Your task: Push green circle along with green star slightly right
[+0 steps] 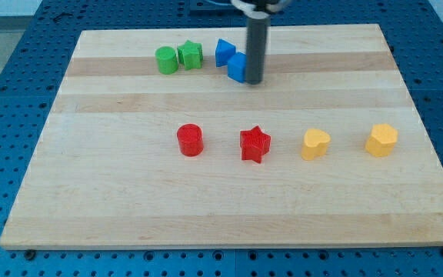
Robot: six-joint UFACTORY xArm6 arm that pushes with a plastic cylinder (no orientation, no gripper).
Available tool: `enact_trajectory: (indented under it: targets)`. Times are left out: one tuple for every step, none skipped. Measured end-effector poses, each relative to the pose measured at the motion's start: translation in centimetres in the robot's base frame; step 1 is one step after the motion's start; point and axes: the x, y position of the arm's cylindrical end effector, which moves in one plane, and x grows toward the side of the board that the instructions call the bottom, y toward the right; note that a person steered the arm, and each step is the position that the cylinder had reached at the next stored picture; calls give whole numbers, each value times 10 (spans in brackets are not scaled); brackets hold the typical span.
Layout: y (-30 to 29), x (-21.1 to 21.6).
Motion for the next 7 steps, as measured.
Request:
enact_trajectory:
  targets:
    - [-10, -10]
    - [-31, -3]
    - [-56, 9]
    - [-111, 31]
    - [-135, 0]
    - [-158, -24]
    - [-190, -24]
